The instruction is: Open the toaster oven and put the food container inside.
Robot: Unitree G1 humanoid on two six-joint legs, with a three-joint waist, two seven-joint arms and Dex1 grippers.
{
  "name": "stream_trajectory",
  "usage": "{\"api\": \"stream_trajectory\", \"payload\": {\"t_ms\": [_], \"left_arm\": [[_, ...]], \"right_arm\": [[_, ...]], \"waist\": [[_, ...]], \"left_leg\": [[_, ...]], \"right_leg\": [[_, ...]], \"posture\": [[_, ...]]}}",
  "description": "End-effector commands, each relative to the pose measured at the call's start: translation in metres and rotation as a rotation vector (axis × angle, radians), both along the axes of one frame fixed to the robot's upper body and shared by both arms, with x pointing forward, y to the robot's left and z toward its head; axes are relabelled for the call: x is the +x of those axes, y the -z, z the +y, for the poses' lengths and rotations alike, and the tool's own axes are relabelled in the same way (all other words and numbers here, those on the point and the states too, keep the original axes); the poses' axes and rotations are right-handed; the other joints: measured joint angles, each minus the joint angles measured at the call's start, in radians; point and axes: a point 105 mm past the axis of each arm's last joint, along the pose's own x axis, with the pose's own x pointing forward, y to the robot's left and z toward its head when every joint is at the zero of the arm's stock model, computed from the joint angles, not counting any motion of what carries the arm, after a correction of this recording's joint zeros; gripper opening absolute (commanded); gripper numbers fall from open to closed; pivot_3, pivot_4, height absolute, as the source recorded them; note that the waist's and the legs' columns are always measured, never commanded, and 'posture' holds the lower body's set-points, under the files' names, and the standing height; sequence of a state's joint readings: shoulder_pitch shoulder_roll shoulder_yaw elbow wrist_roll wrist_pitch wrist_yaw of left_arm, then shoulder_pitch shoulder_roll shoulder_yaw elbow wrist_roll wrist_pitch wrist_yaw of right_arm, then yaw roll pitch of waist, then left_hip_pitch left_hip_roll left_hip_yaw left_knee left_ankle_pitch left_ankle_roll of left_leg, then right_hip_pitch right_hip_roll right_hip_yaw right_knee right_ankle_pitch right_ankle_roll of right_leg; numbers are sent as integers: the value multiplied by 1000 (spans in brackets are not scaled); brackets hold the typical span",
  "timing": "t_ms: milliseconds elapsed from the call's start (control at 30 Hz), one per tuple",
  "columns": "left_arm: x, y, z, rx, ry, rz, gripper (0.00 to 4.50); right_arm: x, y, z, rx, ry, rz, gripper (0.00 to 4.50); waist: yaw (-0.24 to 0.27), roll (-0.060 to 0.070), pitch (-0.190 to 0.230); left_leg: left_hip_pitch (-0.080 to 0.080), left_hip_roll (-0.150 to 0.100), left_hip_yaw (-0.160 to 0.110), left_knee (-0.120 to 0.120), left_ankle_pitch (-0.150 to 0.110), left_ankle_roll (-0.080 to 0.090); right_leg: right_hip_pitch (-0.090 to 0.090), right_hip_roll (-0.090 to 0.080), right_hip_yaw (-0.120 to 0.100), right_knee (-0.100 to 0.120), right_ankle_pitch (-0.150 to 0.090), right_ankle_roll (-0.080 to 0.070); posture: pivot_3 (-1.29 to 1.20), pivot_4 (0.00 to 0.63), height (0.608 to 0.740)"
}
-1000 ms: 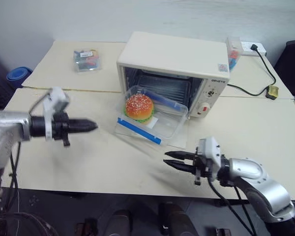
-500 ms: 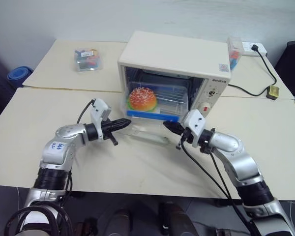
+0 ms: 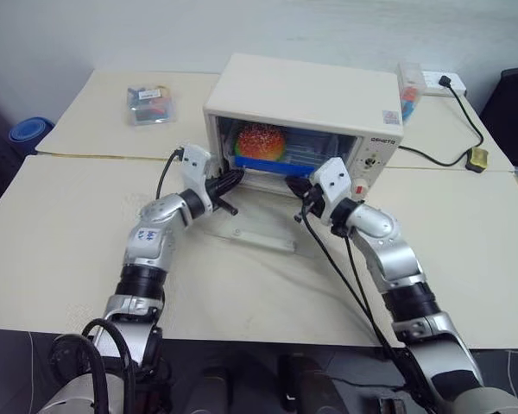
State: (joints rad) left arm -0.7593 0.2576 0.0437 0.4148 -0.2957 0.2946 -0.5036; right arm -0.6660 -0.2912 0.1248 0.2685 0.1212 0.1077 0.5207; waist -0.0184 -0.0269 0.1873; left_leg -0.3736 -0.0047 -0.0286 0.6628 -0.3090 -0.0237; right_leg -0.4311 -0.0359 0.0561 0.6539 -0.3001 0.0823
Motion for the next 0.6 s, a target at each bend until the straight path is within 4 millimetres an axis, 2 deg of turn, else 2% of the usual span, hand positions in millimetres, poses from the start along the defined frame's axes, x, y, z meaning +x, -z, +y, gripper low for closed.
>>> {"api": "stream_trajectory", "payload": {"t_ms": [33,200,267,367,533,600], "left_arm": [[7,-16,3,-32,-57,-65,1],[8,-16,14,-31,-112,-73,1],[-4,-15,19,-21,-46,-51,1],[-39,-12,39,95,94,-43,1],[-80,-25,81,114,174,-39,1],[-100,-29,95,164,233,-85,382]], "right_arm": [[8,-17,0,54,42,-45,26],[15,-18,4,80,69,-17,26],[4,-15,11,95,-19,36,26],[-28,-11,9,63,-160,77,26],[-59,-12,-22,17,-193,108,26],[-64,-7,-43,-15,-178,124,0]], "waist": [[-8,0,0],[-12,0,0],[-13,0,0],[-21,0,0],[-13,0,0],[-11,0,0]], "left_leg": [[0,0,0,0,0,0],[0,0,0,0,0,0],[0,0,0,0,0,0],[-1,1,0,-3,0,-1],[-4,1,-1,-4,-1,-1],[-4,0,-1,-3,-1,0]], "right_leg": [[0,0,0,0,0,0],[-1,0,0,4,0,0],[-1,0,0,4,0,0],[-1,1,2,3,0,0],[-5,-1,3,1,0,0],[-4,-2,2,-2,0,0]], "posture": [[0,150,740],[0,150,740],[0,150,740],[0,150,740],[0,150,740],[0,150,740]]}}
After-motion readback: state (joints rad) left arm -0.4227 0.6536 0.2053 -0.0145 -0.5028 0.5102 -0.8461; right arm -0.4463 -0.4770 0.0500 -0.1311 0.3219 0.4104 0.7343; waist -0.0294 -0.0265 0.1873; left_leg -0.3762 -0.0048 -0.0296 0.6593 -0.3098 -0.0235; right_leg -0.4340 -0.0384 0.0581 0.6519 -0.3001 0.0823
